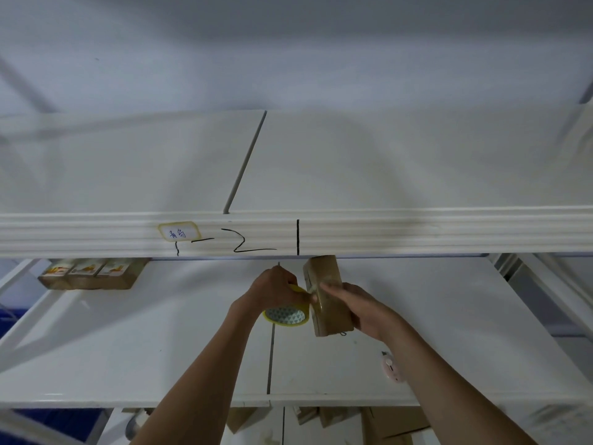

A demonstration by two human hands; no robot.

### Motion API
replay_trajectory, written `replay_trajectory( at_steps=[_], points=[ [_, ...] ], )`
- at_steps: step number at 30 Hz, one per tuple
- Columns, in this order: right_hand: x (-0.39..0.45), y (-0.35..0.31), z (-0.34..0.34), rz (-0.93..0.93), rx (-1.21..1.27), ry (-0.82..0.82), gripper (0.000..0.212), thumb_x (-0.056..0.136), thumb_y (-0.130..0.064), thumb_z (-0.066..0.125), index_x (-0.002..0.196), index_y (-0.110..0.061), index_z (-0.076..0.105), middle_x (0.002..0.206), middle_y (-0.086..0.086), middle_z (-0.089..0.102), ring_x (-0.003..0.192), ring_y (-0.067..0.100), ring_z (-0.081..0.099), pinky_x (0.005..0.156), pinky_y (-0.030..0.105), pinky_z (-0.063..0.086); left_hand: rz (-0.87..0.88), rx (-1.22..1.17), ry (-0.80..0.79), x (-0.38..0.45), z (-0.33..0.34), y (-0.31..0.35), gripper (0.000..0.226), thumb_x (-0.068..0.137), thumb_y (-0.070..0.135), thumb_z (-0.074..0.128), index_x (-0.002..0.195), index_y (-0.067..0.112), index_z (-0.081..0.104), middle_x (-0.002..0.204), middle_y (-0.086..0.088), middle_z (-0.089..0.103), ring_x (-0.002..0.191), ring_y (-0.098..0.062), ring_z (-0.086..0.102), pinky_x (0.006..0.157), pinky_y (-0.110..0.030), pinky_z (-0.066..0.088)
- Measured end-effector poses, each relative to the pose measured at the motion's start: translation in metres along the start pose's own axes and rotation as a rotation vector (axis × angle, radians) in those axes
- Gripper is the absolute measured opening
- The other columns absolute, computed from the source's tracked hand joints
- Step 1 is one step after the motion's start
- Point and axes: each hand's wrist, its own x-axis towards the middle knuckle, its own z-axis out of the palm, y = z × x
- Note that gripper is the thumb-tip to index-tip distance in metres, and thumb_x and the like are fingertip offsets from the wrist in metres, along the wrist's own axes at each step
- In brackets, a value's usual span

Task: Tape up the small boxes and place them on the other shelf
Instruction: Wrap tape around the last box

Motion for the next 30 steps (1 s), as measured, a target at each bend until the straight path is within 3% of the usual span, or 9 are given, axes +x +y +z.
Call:
replay_trajectory(
  at_steps=[2, 7, 11, 15, 20, 26, 30],
  points=[
    [0.002, 0.000, 0.003, 0.002, -0.127, 0.068, 0.080, 0.057, -0.068, 0.082, 0.122, -0.024, 0.062, 0.117, -0.002, 0.069, 0.112, 0.021, 0.063, 0.101, 0.041, 0.051, -0.006, 0.048, 0.018, 0.002, 0.004, 0.004, 0.053, 0.068, 0.068, 0.077, 0.083, 0.017, 0.074, 0.077, 0.003, 0.065, 0.079, -0.015, 0.064, 0.066, -0.026, 0.050],
    [0.007, 0.002, 0.005, -0.039, -0.150, 0.230, 0.039, 0.071, -0.040, 0.089, 0.099, -0.023, 0.067, 0.103, -0.002, 0.071, 0.094, 0.013, 0.065, 0.079, 0.028, 0.052, -0.002, 0.125, 0.090, 0.003, 0.010, 0.014, 0.052, 0.067, 0.066, 0.078, 0.084, 0.016, 0.075, 0.077, 0.004, 0.063, 0.076, -0.014, 0.060, 0.064, -0.025, 0.043],
    [0.010, 0.003, -0.002, -0.016, -0.111, 0.256, 0.049, 0.070, -0.035, 0.090, 0.109, -0.014, 0.069, 0.105, 0.003, 0.073, 0.099, 0.020, 0.068, 0.089, 0.035, 0.057, 0.034, 0.101, 0.031, 0.001, 0.006, 0.014, 0.052, 0.074, 0.064, 0.075, 0.089, 0.014, 0.074, 0.082, 0.001, 0.065, 0.080, -0.016, 0.062, 0.068, -0.022, 0.044],
    [0.008, 0.003, -0.012, -0.012, -0.098, 0.279, 0.036, 0.077, -0.028, 0.084, 0.105, -0.012, 0.070, 0.104, 0.006, 0.073, 0.098, 0.021, 0.068, 0.090, 0.037, 0.057, 0.116, -0.053, -0.050, -0.004, -0.007, 0.008, 0.029, 0.084, 0.046, 0.075, 0.086, 0.017, 0.073, 0.079, 0.006, 0.063, 0.078, -0.010, 0.059, 0.062, -0.012, 0.041],
    [0.004, 0.003, -0.022, -0.025, -0.130, 0.261, 0.031, 0.079, -0.029, 0.081, 0.104, -0.013, 0.071, 0.102, 0.007, 0.074, 0.097, 0.022, 0.068, 0.087, 0.037, 0.058, 0.098, -0.203, -0.144, -0.005, -0.018, 0.000, 0.026, 0.084, 0.042, 0.077, 0.083, 0.016, 0.073, 0.079, 0.001, 0.064, 0.076, -0.012, 0.058, 0.070, -0.021, 0.045],
    [0.000, 0.002, -0.022, -0.038, -0.131, 0.213, 0.032, 0.080, -0.028, 0.082, 0.106, -0.012, 0.071, 0.103, 0.005, 0.074, 0.098, 0.022, 0.069, 0.085, 0.034, 0.057, 0.061, -0.158, -0.100, -0.005, -0.019, -0.001, 0.024, 0.080, 0.043, 0.080, 0.072, 0.025, 0.068, 0.069, 0.010, 0.060, 0.070, -0.007, 0.057, 0.062, -0.015, 0.041],
    [-0.003, -0.001, -0.023, -0.044, -0.063, 0.159, 0.031, 0.082, -0.023, 0.080, 0.108, -0.009, 0.073, 0.101, 0.005, 0.077, 0.099, 0.022, 0.072, 0.093, 0.038, 0.058, -0.051, 0.043, 0.065, -0.006, -0.018, -0.009, 0.046, 0.072, 0.065, 0.076, 0.078, 0.020, 0.066, 0.073, 0.005, 0.063, 0.074, -0.013, 0.063, 0.066, -0.021, 0.048]
  ],
)
